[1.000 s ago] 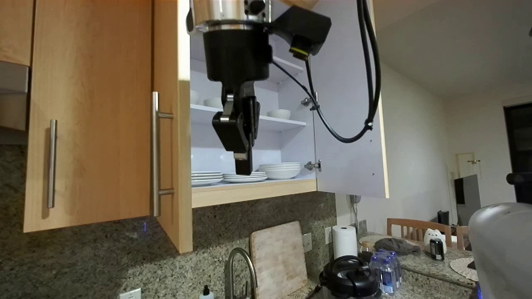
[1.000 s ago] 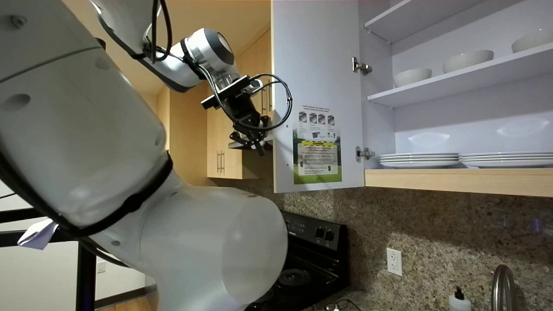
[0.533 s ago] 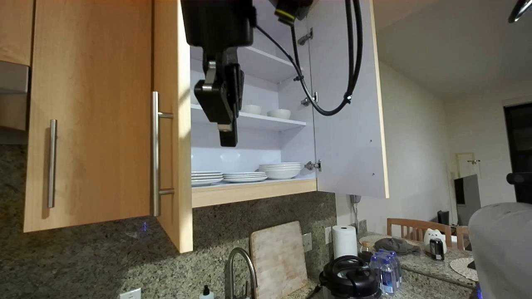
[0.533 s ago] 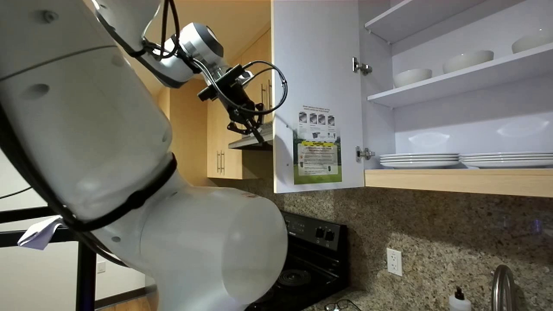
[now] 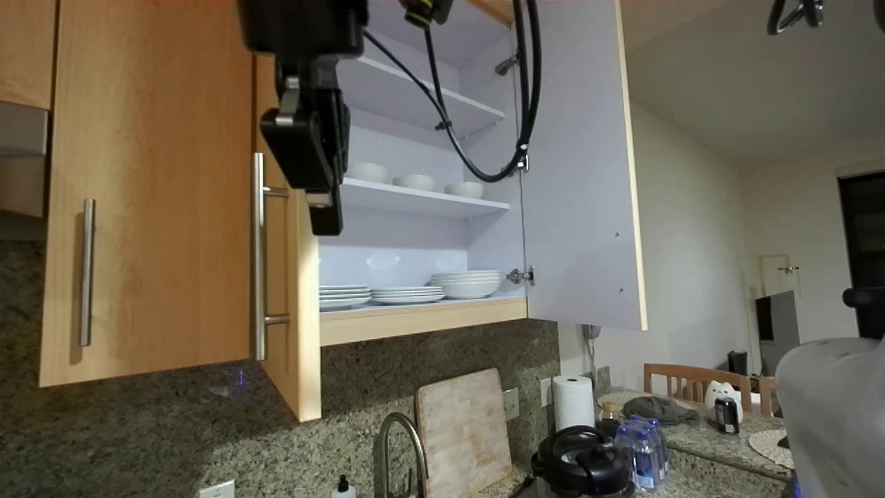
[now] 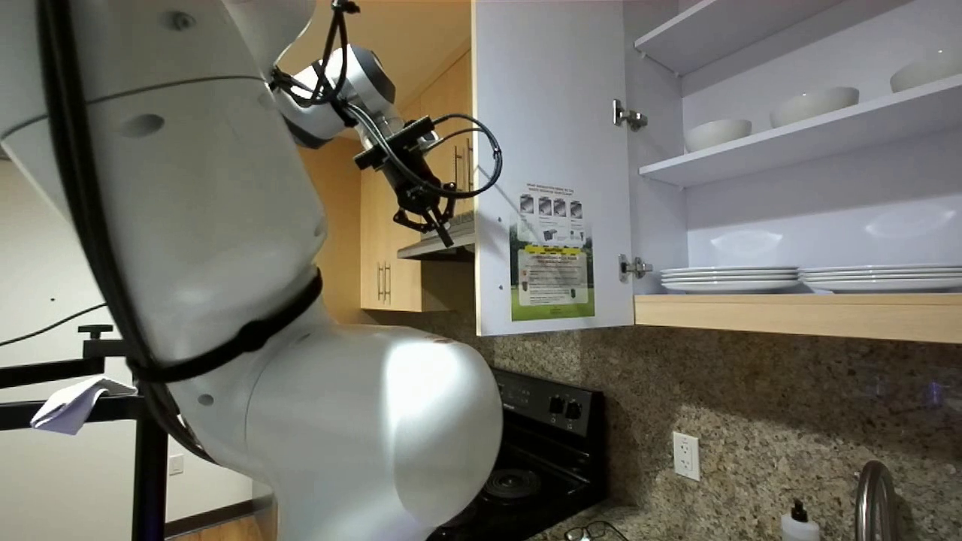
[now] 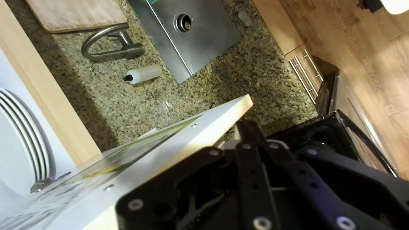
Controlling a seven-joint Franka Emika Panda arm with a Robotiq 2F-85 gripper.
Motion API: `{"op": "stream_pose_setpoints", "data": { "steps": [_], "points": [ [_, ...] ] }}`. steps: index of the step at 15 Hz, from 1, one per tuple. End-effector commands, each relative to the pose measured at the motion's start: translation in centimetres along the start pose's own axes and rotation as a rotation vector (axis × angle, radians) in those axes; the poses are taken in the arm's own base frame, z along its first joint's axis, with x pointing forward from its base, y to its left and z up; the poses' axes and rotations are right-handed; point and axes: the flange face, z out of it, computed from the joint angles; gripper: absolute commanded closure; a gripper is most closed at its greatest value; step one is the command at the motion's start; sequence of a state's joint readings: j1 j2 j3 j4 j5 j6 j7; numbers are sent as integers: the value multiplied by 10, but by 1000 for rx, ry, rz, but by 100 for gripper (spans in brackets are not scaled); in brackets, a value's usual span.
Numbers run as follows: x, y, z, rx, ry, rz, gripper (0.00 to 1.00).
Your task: Close the top left door of the cabinet.
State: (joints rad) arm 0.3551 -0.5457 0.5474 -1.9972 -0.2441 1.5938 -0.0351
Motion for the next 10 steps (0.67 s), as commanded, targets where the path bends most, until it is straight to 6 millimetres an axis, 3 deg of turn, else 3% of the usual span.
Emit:
{"op": "stream_pose_setpoints", "data": {
  "steps": [1,10],
  "points": [
    [14,-7,-2,16,-2,-85,100],
    [38,-15,-12,-53,55,-197,100]
  ]
}}
